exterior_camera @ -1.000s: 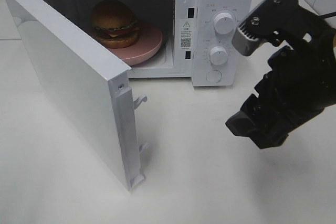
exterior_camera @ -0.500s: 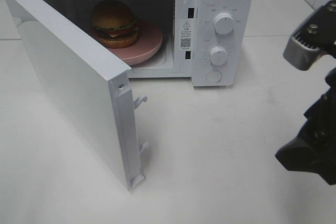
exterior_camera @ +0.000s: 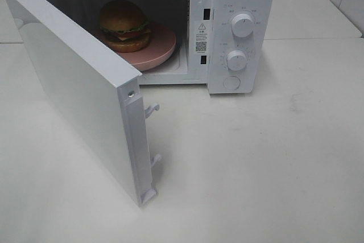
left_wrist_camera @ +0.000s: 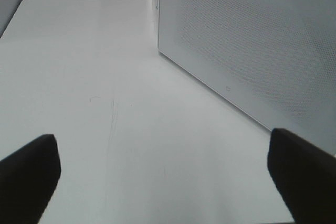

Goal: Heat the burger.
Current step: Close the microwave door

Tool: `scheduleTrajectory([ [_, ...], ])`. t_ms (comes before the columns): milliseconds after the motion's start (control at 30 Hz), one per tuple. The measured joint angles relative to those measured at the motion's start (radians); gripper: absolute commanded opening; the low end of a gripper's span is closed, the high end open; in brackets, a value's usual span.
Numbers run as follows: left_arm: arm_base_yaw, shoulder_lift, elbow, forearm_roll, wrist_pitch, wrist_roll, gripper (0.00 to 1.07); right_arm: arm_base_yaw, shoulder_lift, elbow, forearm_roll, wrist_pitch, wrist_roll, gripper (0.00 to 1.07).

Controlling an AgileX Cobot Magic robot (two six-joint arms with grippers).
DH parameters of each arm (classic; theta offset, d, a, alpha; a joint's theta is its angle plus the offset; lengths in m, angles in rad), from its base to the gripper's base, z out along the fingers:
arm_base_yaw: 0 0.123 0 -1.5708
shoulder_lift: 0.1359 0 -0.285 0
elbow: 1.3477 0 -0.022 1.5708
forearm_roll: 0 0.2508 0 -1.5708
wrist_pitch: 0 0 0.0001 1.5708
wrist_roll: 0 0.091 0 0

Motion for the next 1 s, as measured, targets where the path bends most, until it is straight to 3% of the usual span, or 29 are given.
scheduleTrajectory([
  [233, 0.000, 0.000, 0.000, 0.000, 0.000, 0.000, 1.00, -0.140, -0.128, 0.006, 0.000, 0.010, 0.000, 0.76],
  [533, 0.000, 0.000, 0.000, 0.000, 0.000, 0.000, 1.00, -0.316, -0.343, 0.122, 0.000, 0.022, 0.000, 0.76],
  [1000, 0.000, 0.000, 0.000, 0.000, 0.000, 0.000, 1.00, -0.495, -0.613, 0.214, 0.009, -0.039, 0.058, 0.75],
])
